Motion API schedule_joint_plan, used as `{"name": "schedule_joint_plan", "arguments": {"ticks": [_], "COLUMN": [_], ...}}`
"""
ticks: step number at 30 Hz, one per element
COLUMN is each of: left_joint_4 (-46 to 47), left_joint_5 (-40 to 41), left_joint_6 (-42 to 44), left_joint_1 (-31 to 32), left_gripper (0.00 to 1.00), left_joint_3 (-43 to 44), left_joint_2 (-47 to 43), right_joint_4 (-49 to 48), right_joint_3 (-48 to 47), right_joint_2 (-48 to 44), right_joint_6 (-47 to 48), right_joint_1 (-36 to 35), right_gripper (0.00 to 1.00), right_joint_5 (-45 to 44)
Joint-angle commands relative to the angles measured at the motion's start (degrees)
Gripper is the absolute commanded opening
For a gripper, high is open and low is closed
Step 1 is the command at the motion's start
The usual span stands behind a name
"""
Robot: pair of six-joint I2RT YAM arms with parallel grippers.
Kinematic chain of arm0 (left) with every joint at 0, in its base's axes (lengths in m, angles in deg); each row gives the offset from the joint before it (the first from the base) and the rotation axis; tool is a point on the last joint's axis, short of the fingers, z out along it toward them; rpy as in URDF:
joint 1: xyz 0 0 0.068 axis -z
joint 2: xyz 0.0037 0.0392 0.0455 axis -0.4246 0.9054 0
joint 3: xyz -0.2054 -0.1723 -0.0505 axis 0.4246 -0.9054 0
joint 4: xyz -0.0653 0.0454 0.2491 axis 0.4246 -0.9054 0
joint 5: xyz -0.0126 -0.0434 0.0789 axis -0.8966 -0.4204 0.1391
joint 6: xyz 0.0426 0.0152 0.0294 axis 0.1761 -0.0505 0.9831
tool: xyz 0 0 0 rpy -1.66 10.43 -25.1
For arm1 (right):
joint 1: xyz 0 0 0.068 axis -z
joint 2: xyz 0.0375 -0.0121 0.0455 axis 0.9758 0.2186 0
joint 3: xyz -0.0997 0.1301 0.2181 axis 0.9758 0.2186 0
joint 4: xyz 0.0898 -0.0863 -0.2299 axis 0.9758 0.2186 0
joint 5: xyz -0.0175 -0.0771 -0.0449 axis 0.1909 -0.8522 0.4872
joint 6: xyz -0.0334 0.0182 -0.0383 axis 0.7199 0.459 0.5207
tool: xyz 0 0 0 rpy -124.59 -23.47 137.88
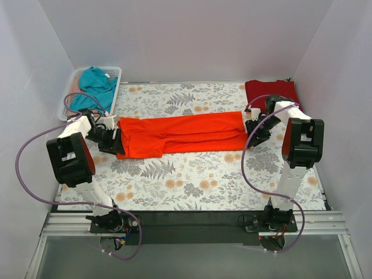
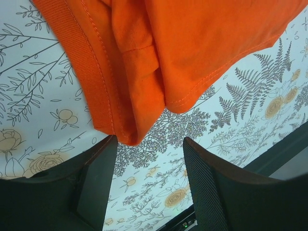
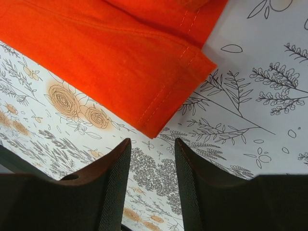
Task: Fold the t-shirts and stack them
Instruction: Fold the tshirt
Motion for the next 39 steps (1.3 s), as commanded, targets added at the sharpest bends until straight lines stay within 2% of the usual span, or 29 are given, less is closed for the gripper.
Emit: {"name": "schedule_joint_plan", "arguments": {"ticks": [1,6,12,16,18,19,23,27,30,31,35,39], "left_joint_4": [0.98,0.27,0.27,-0.34,-0.69,-0.95,-1.22,-1.31,-0.96,-0.96,-0.87,-0.78], "left_joint_5": [-1.85,-2.11,-1.59,-1.41,-1.24,-1.06,-0.27,0.35,0.35,0.35,0.17,0.08], "left_joint_6": [-0.27,0.52,1.40,1.84,2.10,2.45,2.98,3.60,3.51,3.34,2.98,2.55], "left_joint_1": [-0.08,-0.17,-0.08,-0.08,-0.08,-0.08,-0.08,-0.17,-0.08,-0.08,-0.08,-0.08], "left_gripper": [0.54,0.46,0.30,0.18,0.13,0.10,0.00,0.00,0.00,0.00,0.00,0.00], "left_joint_3": [1.26,0.82,-0.32,-0.76,-0.94,-0.94,-1.55,-2.69,-3.04,-3.05,-2.69,-2.34], "left_joint_2": [0.07,0.69,1.21,1.22,0.95,0.86,-0.10,-0.89,-1.24,-1.16,-1.25,-1.25], "right_joint_4": [-0.93,-0.75,-0.75,-0.67,-0.58,-0.58,-0.40,-0.32,-0.14,-0.23,-0.40,-0.67], "right_joint_3": [-0.56,-0.04,0.40,0.67,0.93,1.11,1.63,1.81,2.33,2.60,3.30,3.57], "right_joint_2": [0.72,1.17,1.52,1.60,1.43,1.26,0.20,-0.59,-0.94,-1.03,-0.77,0.37], "right_joint_6": [-1.63,-1.81,-1.89,-1.63,-1.37,-1.28,-0.75,-0.14,-0.75,-1.01,-1.63,-1.81], "right_joint_1": [0.13,0.13,0.13,0.13,0.13,0.22,0.48,1.36,1.63,1.63,1.63,1.63], "right_gripper": [0.47,0.40,0.27,0.14,0.02,0.01,0.01,0.01,0.43,0.52,0.52,0.46], "right_joint_5": [2.50,3.03,3.46,2.50,2.24,1.89,1.18,0.39,2.58,3.98,6.63,8.12]}}
